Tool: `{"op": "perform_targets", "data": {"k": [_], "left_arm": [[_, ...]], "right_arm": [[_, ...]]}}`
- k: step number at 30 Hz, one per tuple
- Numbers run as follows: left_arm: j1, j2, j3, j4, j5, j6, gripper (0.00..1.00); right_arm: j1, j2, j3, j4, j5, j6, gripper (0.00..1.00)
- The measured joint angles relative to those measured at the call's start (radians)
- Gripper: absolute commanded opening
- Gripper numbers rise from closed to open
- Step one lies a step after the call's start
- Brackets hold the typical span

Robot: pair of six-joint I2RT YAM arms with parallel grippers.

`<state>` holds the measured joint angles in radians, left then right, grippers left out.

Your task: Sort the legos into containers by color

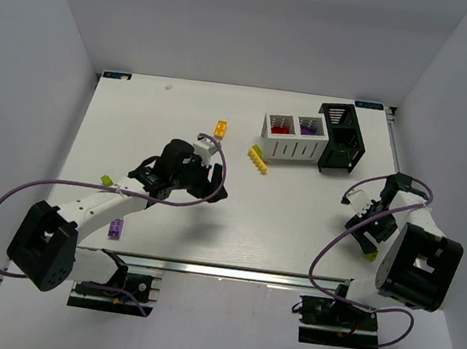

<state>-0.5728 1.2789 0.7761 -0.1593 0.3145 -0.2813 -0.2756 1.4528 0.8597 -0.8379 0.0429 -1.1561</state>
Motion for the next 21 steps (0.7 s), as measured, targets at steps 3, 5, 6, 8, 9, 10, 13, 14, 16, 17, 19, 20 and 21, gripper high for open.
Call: {"op": "perform_targets", "data": {"k": [3,5,6,8,9,10,13,14,16,17,19,20,21], "left_arm": [[0.0,0.0,-0.002,-0.003,0.0,0.0,0.75],[0.0,0.0,-0.002,-0.002,0.0,0.0,0.75],[0.0,0.0,-0.002,-0.002,0.0,0.0,0.75],[0.0,0.0,-0.002,-0.001,0.0,-0.001,0.75],[0.0,0.0,-0.002,-0.002,0.0,-0.001,0.75],[0.0,0.0,-0.002,-0.001,0.0,-0.001,0.75],[0.0,0.0,-0.002,-0.002,0.0,-0.001,0.75],[0.0,0.0,-0.002,-0.002,0.0,-0.001,0.75],[0.0,-0.003,-0.003,-0.002,-0.001,-0.001,0.75],[0.0,-0.007,-0.005,-0.002,-0.001,-0.001,0.75],[0.0,-0.016,-0.009,-0.002,-0.002,-0.001,0.75],[0.0,-0.018,-0.01,-0.003,-0.003,-0.001,0.75],[0.0,-0.02,-0.011,-0.002,-0.003,-0.001,0.75]], "right_arm": [[0.0,-0.004,-0.037,0.007,-0.004,-0.006,0.8],[0.0,-0.006,-0.077,0.012,-0.001,-0.008,0.78],[0.0,-0.006,-0.095,0.018,0.0,-0.009,0.75],[0.001,-0.006,-0.125,0.03,0.013,-0.016,0.68],[0.0,-0.007,-0.127,0.033,0.016,-0.018,0.66],[0.0,-0.008,-0.127,0.043,0.019,-0.017,0.63],[0.0,-0.008,-0.128,0.062,0.018,-0.02,0.37],[0.0,-0.008,-0.128,0.062,0.019,-0.019,0.21],[0.0,-0.012,-0.125,0.063,0.02,-0.019,0.12],[0.0,-0.013,-0.122,0.063,0.013,-0.016,0.04],[0.0,-0.014,-0.111,0.057,0.002,-0.021,0.0],[0.0,-0.014,-0.091,0.036,-0.019,-0.018,0.0],[0.0,-0.014,-0.064,0.018,-0.046,-0.012,0.0]]}}
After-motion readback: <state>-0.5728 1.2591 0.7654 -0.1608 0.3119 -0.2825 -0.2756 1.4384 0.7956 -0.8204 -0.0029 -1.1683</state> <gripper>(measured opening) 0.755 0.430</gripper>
